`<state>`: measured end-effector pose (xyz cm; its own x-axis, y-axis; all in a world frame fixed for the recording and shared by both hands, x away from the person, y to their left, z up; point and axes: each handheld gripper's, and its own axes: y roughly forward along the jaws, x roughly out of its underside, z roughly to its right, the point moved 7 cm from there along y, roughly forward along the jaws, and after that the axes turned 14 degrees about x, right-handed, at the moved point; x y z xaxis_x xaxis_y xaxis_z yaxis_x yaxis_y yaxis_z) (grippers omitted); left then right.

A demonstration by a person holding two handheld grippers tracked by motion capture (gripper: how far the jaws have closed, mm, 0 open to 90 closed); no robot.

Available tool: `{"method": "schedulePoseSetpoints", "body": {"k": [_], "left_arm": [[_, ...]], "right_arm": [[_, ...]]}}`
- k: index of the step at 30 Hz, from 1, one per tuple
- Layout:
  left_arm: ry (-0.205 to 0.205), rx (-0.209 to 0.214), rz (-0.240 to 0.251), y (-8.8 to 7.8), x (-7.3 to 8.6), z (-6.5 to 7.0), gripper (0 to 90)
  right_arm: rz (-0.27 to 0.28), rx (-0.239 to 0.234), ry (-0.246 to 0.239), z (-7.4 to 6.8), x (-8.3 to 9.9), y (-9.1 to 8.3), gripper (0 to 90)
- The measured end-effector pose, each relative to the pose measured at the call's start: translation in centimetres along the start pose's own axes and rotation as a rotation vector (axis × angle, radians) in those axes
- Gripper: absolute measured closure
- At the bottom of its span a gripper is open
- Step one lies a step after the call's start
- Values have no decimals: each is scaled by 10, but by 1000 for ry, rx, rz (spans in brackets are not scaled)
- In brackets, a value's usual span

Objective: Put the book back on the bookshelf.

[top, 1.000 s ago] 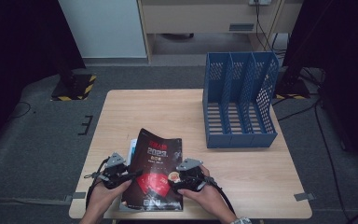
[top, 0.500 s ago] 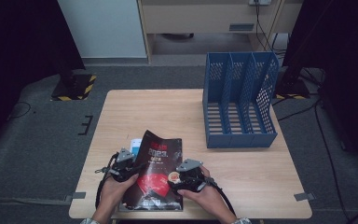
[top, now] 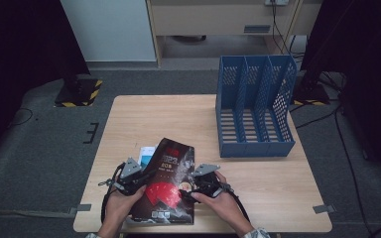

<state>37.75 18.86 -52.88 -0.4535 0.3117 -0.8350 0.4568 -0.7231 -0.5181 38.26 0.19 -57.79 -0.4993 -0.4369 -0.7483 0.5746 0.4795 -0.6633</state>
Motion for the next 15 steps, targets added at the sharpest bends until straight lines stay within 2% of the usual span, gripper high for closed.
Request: {"method": "schedulePoseSetpoints", "body": {"k": [4, 8, 12, 13, 15], "left_arm": [[28, 16, 39, -4, -6, 4, 895], [54, 29, 79, -10, -13, 9, 896], [57, 52, 120, -14, -16, 12, 896], [55, 57, 127, -15, -17, 12, 897], [45, 65, 137, -15, -17, 11, 897]], "right_arm": [[-7, -20, 50, 7, -3, 2, 106], [-7, -30, 71, 8, -5, 4, 110], [-4, -54, 95, 7, -8, 8, 113], [-9, -79, 126, 6, -10, 12, 116], [-8, -89, 136, 6, -11, 13, 130]]}}
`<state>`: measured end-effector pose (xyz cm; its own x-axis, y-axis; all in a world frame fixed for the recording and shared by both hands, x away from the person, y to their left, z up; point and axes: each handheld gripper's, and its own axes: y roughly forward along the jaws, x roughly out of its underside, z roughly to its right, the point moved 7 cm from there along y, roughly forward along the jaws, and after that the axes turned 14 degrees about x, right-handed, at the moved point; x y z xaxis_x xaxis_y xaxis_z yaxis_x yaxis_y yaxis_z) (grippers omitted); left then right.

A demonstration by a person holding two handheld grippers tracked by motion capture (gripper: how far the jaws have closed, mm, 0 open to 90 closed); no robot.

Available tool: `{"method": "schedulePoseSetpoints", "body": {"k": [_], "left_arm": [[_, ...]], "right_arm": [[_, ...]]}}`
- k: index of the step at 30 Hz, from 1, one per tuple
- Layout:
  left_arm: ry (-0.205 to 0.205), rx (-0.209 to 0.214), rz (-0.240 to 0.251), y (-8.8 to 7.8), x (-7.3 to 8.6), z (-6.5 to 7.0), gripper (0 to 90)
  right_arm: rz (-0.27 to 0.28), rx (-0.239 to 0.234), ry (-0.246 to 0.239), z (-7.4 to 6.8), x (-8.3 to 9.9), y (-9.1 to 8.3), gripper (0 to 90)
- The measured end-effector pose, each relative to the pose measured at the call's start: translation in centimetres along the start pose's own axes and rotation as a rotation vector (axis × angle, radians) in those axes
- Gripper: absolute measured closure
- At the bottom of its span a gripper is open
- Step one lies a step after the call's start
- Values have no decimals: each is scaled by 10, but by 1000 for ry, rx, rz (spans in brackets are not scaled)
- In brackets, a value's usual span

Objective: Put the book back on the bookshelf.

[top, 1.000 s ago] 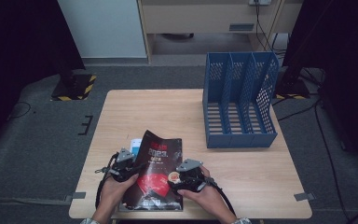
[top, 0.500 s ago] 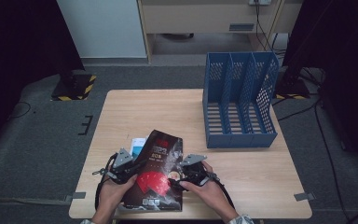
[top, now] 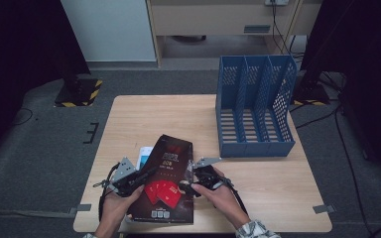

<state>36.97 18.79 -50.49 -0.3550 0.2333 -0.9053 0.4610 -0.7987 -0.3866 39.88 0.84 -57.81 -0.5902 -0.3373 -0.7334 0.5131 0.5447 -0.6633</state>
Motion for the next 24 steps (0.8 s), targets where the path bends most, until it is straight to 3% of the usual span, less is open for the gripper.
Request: {"method": "schedulePoseSetpoints", "body": {"k": [4, 7, 8, 9, 11, 12, 15, 19, 22, 24], "left_arm": [[-28, 2, 4, 0, 3, -5, 895], [-40, -42, -13, 2, 7, -10, 854], [-36, -60, -16, 2, 7, -12, 816], [-27, -111, -32, 2, 9, -16, 754], [-47, -176, -51, 1, 11, -23, 499], [-63, -198, -61, -1, 13, -27, 437], [-67, -266, -105, -6, 20, -36, 370], [-66, -316, -211, -8, 33, -44, 383], [-72, -303, -254, -6, 39, -44, 406], [-71, -297, -276, -4, 42, -42, 483]], "right_arm": [[2, -23, 19, -2, -2, 2, 145], [3, -16, 10, -1, -1, 2, 158], [5, -11, -3, -1, 0, 2, 158], [10, -8, -6, -1, 0, 2, 161], [16, -4, -20, -2, 1, 2, 165], [18, 0, -22, -2, 1, 2, 166], [23, 8, -33, -1, 1, 2, 168], [20, 18, -30, 1, 1, 1, 178], [19, 18, -22, 1, 1, 1, 184], [19, 19, -19, 2, 1, 1, 184]]}}
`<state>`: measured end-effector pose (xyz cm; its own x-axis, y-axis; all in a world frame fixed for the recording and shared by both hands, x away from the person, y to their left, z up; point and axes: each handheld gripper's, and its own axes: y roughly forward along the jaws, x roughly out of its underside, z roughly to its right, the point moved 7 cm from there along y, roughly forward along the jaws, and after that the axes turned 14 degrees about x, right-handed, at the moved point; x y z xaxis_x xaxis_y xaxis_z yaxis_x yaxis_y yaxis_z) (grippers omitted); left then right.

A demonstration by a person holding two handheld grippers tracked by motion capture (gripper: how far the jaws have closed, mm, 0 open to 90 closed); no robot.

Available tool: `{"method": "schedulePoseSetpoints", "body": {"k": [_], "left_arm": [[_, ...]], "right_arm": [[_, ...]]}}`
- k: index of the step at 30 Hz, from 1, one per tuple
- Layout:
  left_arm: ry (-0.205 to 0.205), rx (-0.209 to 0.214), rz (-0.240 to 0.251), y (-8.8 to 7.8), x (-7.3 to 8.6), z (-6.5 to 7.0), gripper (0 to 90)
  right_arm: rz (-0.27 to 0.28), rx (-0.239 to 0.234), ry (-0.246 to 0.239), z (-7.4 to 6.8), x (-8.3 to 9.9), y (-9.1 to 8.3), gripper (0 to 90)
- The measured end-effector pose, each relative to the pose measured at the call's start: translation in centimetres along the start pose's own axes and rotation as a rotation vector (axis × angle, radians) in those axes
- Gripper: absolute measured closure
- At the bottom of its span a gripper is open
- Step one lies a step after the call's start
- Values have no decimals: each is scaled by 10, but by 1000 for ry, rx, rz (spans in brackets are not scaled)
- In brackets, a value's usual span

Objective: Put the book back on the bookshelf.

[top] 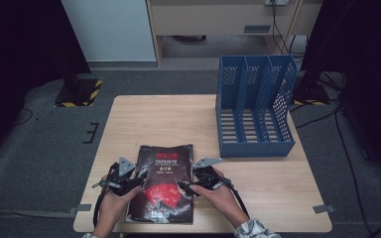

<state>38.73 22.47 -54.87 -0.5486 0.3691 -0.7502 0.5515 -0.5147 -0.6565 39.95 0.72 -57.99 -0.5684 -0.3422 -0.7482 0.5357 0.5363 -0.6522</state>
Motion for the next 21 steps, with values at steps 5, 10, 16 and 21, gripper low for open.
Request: {"method": "schedulePoseSetpoints", "body": {"k": [5, 10, 16, 21], "left_arm": [[-26, 38, -86, 9, 12, 5, 566], [-22, 40, -109, 13, 16, 5, 543], [-41, 57, -98, 12, 19, 3, 532], [-47, 59, -91, 13, 19, 3, 525]], "right_arm": [[4, 1, 6, 2, 0, -1, 221], [8, -15, 31, 4, -1, -1, 298], [39, -52, 50, 0, -11, -7, 349], [20, -72, 9, -12, -19, -6, 367]]}}
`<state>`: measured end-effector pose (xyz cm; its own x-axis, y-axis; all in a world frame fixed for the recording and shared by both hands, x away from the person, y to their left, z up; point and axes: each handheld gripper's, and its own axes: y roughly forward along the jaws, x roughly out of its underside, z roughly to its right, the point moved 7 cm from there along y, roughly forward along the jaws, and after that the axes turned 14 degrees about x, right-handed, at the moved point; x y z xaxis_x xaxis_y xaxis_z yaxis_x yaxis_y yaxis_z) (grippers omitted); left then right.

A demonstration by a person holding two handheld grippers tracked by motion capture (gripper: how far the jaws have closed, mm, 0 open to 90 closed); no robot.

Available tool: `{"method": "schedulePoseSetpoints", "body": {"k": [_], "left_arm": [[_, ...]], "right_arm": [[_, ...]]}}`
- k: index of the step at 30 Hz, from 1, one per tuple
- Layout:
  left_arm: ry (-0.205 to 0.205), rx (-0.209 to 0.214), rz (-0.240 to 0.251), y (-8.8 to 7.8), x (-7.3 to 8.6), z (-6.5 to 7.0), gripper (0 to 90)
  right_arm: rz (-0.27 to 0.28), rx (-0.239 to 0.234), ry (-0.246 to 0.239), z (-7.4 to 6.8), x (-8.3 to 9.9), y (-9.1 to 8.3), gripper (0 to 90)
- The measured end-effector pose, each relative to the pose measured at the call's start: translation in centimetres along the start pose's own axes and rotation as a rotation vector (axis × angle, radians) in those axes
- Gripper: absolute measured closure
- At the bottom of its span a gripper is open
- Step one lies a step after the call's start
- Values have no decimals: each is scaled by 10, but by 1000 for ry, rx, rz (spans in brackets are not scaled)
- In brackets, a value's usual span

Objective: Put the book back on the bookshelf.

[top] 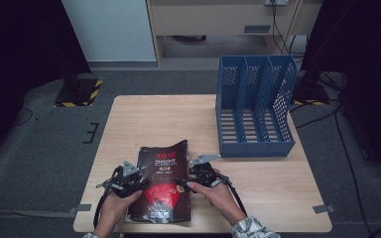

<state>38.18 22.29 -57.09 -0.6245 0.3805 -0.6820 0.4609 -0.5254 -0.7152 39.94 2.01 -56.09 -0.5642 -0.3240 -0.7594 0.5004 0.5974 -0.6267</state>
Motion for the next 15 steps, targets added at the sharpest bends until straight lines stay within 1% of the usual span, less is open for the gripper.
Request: {"method": "schedulePoseSetpoints", "body": {"k": [3, 6, 9, 11, 12, 15], "left_arm": [[-4, 7, 2, 0, 0, 0, 517], [-3, 14, 8, 0, 0, -1, 515], [-1, 20, 7, 0, 1, -1, 511], [-4, 35, 12, 1, 1, 0, 509], [-3, 40, 14, 1, 1, 1, 509], [5, 43, 16, 2, 1, 2, 507]], "right_arm": [[-6, 3, 8, -2, -2, 5, 366], [-27, 3, 7, -4, -3, 11, 365], [-33, -4, 11, -6, -10, 15, 379], [-35, -7, 8, -9, -13, 17, 382], [-37, -3, 1, -10, -14, 19, 382], [-53, 0, 10, -12, -16, 22, 377]]}}
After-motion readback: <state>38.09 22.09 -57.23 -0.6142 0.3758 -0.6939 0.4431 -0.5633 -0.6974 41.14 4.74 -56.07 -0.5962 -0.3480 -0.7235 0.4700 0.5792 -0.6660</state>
